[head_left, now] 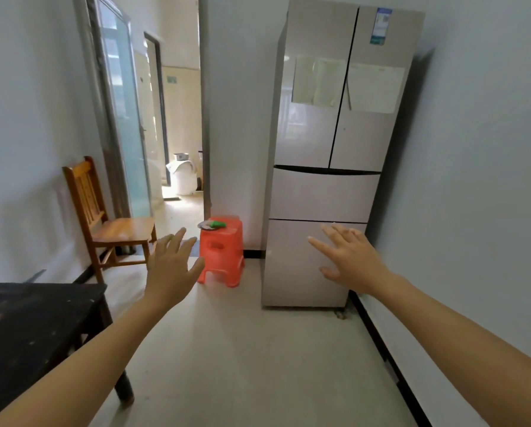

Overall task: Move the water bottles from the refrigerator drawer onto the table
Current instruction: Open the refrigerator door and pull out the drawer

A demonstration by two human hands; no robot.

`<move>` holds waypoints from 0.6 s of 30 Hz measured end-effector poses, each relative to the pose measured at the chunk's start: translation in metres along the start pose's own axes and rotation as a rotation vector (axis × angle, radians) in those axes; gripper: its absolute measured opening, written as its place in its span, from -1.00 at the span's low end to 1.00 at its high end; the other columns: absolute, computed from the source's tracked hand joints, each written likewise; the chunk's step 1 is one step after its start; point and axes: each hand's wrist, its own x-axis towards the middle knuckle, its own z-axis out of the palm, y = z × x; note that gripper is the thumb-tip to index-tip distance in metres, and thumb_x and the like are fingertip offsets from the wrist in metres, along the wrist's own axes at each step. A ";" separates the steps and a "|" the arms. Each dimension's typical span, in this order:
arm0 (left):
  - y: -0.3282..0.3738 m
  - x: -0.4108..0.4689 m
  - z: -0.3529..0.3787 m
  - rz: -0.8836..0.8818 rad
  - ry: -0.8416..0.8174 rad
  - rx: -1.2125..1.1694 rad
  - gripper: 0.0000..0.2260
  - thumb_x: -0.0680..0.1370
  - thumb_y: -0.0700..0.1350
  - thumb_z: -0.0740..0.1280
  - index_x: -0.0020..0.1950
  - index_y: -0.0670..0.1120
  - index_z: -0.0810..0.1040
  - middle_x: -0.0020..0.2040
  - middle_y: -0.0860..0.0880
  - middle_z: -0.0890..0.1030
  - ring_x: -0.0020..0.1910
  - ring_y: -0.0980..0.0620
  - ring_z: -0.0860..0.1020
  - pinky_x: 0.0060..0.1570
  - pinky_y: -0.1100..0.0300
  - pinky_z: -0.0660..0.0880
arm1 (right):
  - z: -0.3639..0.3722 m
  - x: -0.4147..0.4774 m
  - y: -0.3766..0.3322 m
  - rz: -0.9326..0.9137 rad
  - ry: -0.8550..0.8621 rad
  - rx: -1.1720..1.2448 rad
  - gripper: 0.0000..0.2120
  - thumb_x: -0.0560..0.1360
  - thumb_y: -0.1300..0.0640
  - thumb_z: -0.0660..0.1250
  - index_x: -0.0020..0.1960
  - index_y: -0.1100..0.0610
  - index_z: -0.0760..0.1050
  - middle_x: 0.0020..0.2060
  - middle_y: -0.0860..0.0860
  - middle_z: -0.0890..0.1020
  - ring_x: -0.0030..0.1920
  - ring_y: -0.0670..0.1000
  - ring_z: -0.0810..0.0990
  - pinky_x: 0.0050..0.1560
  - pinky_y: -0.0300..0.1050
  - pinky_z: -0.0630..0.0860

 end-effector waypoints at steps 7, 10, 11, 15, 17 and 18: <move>0.043 0.110 0.092 0.073 0.062 0.106 -0.22 0.37 0.32 -0.18 0.50 -0.05 0.11 0.53 -0.10 0.02 0.51 -0.16 -0.05 0.41 -0.20 -0.03 | 0.091 0.080 0.069 0.017 -0.048 0.050 -0.29 0.31 -0.21 0.42 0.38 0.01 0.34 0.32 0.20 0.44 0.33 0.23 0.41 0.20 0.32 0.36; 0.062 0.151 0.118 0.066 0.027 0.143 -0.17 0.32 0.37 -0.26 0.51 0.00 -0.07 0.54 -0.05 -0.13 0.50 -0.09 -0.21 0.43 -0.13 -0.17 | 0.122 0.115 0.105 0.024 -0.129 0.118 -0.34 0.52 -0.22 0.11 0.51 -0.07 -0.07 0.52 0.09 -0.01 0.51 0.12 -0.07 0.43 0.24 -0.06; 0.068 0.169 0.127 0.059 0.031 0.159 -0.16 0.30 0.38 -0.28 0.51 0.02 -0.11 0.53 -0.04 -0.17 0.49 -0.06 -0.26 0.43 -0.12 -0.20 | 0.134 0.130 0.120 0.033 -0.148 0.132 -0.33 0.52 -0.23 0.08 0.51 -0.09 -0.13 0.52 0.07 -0.06 0.51 0.11 -0.12 0.44 0.23 -0.10; 0.091 0.231 0.159 0.009 0.033 0.193 -0.16 0.27 0.38 -0.34 0.50 0.04 -0.20 0.53 -0.02 -0.23 0.49 -0.06 -0.28 0.44 -0.10 -0.19 | 0.182 0.195 0.170 0.058 -0.144 0.188 -0.32 0.52 -0.26 0.06 0.50 -0.11 -0.19 0.52 0.07 -0.11 0.51 0.11 -0.17 0.43 0.26 -0.10; 0.092 0.249 0.175 0.014 0.008 0.205 -0.18 0.28 0.37 -0.33 0.48 0.04 -0.23 0.53 -0.02 -0.22 0.50 -0.08 -0.25 0.44 -0.11 -0.18 | 0.203 0.219 0.183 0.063 -0.178 0.193 -0.32 0.52 -0.26 0.05 0.49 -0.12 -0.21 0.52 0.06 -0.12 0.51 0.10 -0.18 0.44 0.26 -0.10; 0.089 0.255 0.184 0.013 0.001 0.210 -0.20 0.29 0.37 -0.31 0.47 0.04 -0.25 0.53 -0.03 -0.21 0.50 -0.08 -0.24 0.44 -0.12 -0.16 | 0.214 0.228 0.187 0.054 -0.195 0.191 -0.32 0.52 -0.26 0.04 0.50 -0.12 -0.21 0.52 0.05 -0.13 0.51 0.10 -0.18 0.45 0.25 -0.10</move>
